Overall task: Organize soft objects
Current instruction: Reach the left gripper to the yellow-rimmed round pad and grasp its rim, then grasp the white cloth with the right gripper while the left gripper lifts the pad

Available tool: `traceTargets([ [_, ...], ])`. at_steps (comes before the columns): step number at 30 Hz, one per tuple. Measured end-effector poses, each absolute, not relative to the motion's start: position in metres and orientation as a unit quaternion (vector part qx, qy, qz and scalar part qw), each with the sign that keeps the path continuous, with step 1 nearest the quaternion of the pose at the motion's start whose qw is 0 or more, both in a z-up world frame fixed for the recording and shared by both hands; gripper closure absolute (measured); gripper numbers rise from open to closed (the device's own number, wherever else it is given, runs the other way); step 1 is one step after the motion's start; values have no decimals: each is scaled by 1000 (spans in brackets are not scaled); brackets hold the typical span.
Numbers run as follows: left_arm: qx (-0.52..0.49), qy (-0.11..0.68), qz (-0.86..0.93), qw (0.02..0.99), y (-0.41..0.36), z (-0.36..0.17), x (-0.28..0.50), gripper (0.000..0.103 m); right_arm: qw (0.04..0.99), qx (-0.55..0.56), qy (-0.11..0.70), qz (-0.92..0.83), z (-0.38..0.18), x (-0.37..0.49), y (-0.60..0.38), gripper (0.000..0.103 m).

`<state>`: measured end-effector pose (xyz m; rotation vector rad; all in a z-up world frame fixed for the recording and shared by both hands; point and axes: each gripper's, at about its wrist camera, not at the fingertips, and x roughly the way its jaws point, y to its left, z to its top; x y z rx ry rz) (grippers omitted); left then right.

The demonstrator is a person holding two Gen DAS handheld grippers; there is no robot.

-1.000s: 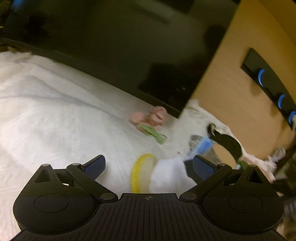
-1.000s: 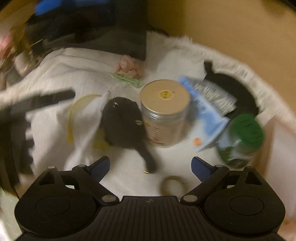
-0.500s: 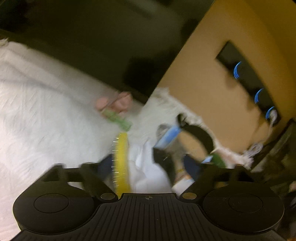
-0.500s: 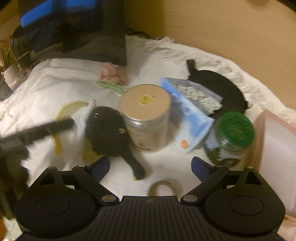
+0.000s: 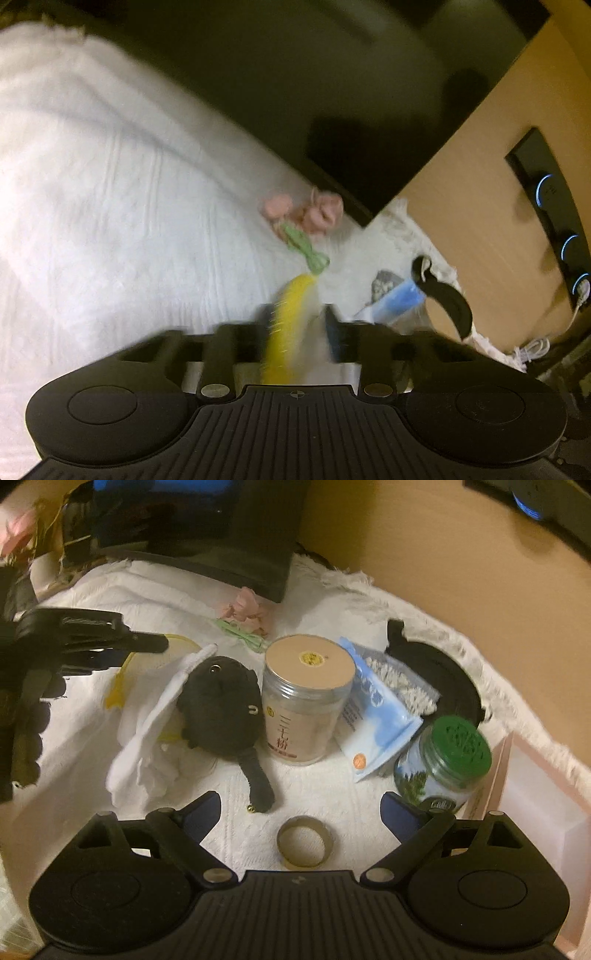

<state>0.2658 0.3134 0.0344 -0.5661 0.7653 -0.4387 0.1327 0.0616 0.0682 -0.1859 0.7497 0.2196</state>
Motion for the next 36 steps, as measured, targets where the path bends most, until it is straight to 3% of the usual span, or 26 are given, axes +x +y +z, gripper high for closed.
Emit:
traceTargets([
  [2, -289, 395, -226, 842, 312, 27, 272, 86, 922, -85, 355, 129, 72, 133, 70, 9],
  [6, -292, 372, -221, 853, 323, 39, 266, 86, 915, -87, 346, 190, 84, 136, 100, 12],
  [13, -158, 304, -113, 933, 366, 88, 245, 86, 904, -126, 326, 246, 88, 161, 170, 26],
  [20, -169, 333, -128, 919, 379, 68, 252, 86, 897, -183, 335, 221, 59, 193, 212, 34],
  [22, -172, 354, -134, 909, 377, 58, 253, 85, 898, -193, 336, 211, 54, 194, 217, 45],
  [24, -180, 360, -130, 906, 378, 51, 250, 85, 892, -184, 351, 218, 52, 195, 215, 80],
  [26, -191, 336, -121, 914, 381, 54, 244, 86, 887, -161, 367, 231, 56, 195, 208, 90],
  [36, -171, 285, -139, 933, 355, 123, 238, 86, 923, -110, 282, 239, 144, 170, 150, 91],
])
